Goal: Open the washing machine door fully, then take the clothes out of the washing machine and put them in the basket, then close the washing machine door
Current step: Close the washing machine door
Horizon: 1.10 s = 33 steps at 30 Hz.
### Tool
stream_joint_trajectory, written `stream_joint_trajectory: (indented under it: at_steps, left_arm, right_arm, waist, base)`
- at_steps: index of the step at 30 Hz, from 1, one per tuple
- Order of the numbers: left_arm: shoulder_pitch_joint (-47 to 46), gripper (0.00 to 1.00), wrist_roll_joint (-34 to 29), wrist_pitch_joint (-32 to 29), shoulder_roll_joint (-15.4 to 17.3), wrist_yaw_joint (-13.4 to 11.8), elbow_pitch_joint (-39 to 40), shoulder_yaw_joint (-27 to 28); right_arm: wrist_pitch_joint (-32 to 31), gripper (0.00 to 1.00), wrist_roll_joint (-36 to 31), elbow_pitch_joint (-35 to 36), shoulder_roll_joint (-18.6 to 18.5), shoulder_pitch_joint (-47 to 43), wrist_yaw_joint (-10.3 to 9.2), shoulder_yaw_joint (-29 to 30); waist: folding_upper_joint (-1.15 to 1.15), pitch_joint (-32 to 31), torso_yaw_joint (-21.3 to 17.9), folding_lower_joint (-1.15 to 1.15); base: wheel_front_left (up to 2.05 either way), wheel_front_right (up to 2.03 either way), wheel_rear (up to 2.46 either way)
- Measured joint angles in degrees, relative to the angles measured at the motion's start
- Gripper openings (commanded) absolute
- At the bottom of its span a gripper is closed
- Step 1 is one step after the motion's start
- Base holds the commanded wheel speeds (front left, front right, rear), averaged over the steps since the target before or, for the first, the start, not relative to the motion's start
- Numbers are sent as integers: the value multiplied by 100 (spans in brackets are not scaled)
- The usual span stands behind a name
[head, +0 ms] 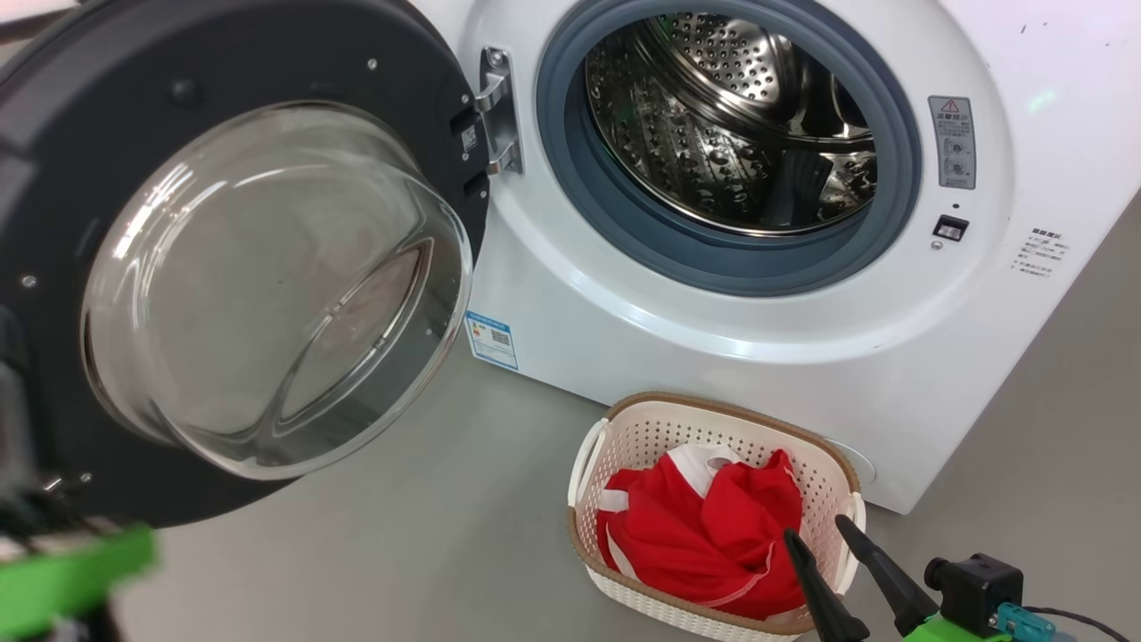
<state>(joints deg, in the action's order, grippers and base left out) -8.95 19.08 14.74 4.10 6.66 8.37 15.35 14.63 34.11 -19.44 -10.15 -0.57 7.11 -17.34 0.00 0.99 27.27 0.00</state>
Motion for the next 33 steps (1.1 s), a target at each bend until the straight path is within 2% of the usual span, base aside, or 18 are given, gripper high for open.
stream_joint_trajectory:
  at_steps: [4, 7, 10, 13, 17, 21, 22, 24, 28, 33]
  left_arm:
    - [-894, 0, 25, 7, 598, 45, -38, 419]
    - [-1608, 0, 398, 7, 975, 49, -412, 672]
    - [-2245, 0, 999, 19, 1222, 49, -1034, 951]
    - [-2696, 0, 1673, -23, 1459, 51, -2164, 1282]
    - [-3101, 0, 2226, -892, 1890, 43, -3849, 1473]
    - [-3394, 0, 2291, -1874, 2323, 34, -4976, 1329]
    - [-3394, 0, 2291, -1874, 2323, 34, -4976, 1329]
    - [-3481, 0, 2384, -2472, 2487, 35, -5394, 1129]
    - [-3523, 0, 2443, -3220, 2696, 42, -5894, 837]
    - [-3707, 0, 2765, -4010, 2795, 44, -6022, 538]
  right_arm:
    - [0, 100, -42, 32, 58, -47, 0, 23]
    - [0, 100, -52, 65, 102, -46, 0, 47]
    - [0, 100, -70, 73, 98, -37, 0, 70]
    - [0, 100, -107, 75, 101, -27, 0, 76]
    - [0, 100, -146, 81, 107, -24, 0, 82]
    - [0, 100, -146, 78, 123, -10, 0, 85]
    - [0, 100, -146, 78, 123, -10, 0, 85]
    - [0, 100, -146, 76, 135, -9, 0, 86]
    - [0, 100, -154, 74, 154, -4, 0, 70]
    - [0, 100, -154, 80, 167, 116, 0, 54]
  waist:
    - [0, -8, -65, 0]
    - [0, 51, -121, 0]
    - [0, 132, -163, -1]
    - [0, 199, -210, 0]
    - [0, 272, -258, 0]
    - [0, 324, -292, 0]
    - [0, 324, -292, 0]
    - [0, 340, -295, 0]
    - [0, 378, -307, 0]
    - [0, 431, -333, 0]
  base:
    - [0, 0, 0]
    - [0, 0, 0]
    - [0, 0, 0]
    - [0, 0, 0]
    - [0, 0, 0]
    - [0, 0, 0]
    - [0, 0, 0]
    - [0, 0, 0]
    - [0, 0, 0]
    - [0, 0, 0]
